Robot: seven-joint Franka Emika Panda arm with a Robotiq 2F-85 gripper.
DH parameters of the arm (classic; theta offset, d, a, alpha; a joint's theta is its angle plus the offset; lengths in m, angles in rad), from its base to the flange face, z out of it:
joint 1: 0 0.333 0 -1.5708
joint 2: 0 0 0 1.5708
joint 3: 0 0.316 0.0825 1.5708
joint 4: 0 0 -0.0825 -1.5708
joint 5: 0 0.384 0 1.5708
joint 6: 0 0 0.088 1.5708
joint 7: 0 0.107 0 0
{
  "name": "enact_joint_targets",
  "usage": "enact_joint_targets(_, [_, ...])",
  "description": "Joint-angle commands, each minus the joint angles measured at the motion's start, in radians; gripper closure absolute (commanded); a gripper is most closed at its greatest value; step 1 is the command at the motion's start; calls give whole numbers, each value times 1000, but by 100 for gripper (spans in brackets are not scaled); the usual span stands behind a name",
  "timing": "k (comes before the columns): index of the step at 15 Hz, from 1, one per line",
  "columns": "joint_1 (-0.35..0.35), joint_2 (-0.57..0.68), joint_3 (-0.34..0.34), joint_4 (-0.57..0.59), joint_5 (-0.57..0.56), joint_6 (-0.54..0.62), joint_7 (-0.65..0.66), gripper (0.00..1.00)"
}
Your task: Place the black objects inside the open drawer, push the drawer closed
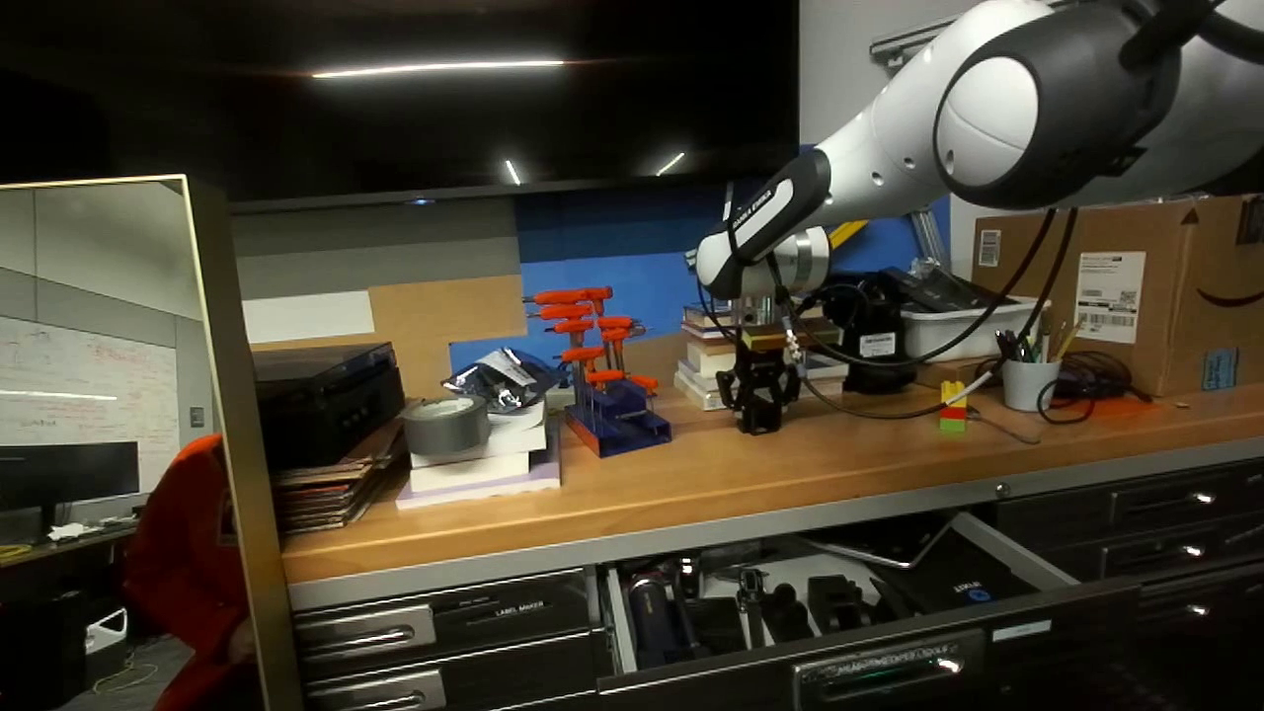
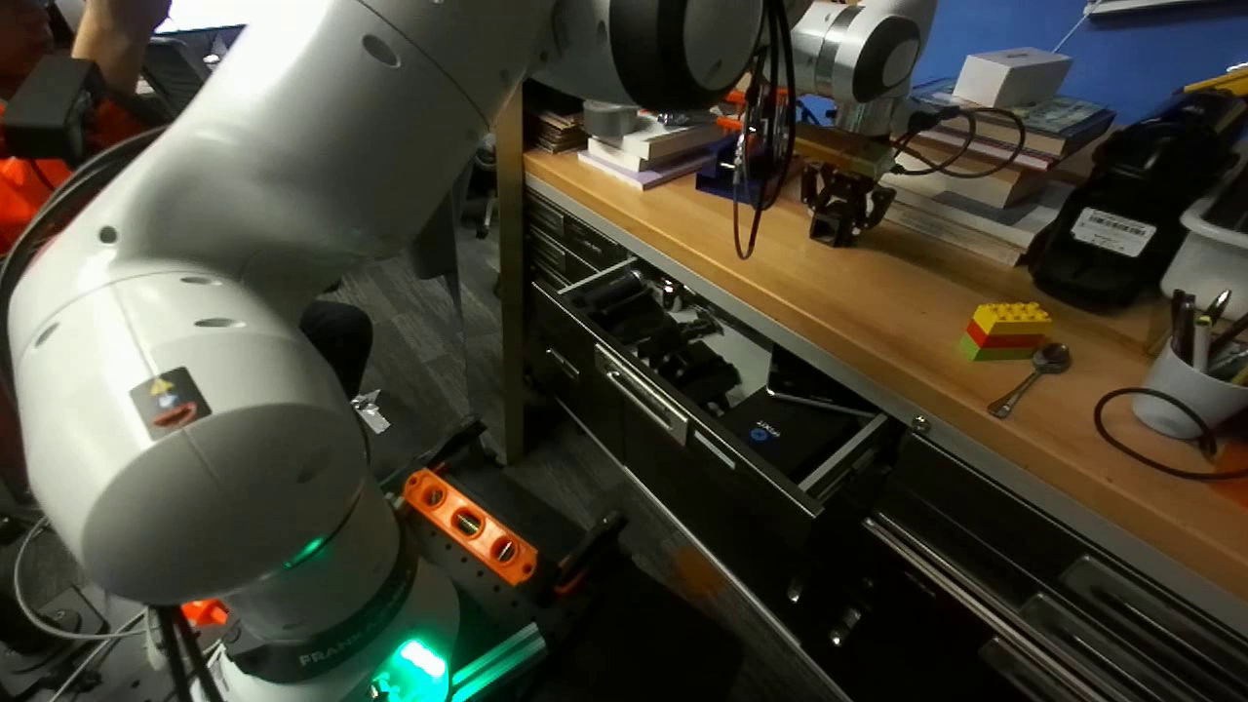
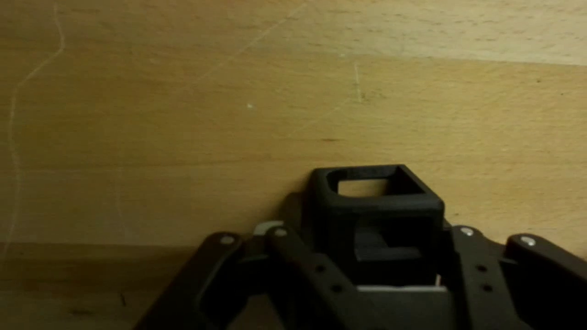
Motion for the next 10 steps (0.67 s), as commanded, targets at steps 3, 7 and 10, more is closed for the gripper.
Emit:
enact_joint_targets(3, [-6,8,-2,38,13,-58,6,75])
enact_joint_targets(7, [1,-85,4,-89,18,-84,6,75])
enact_joint_targets(10, [10,-192,16,-250,27,-75,5,75])
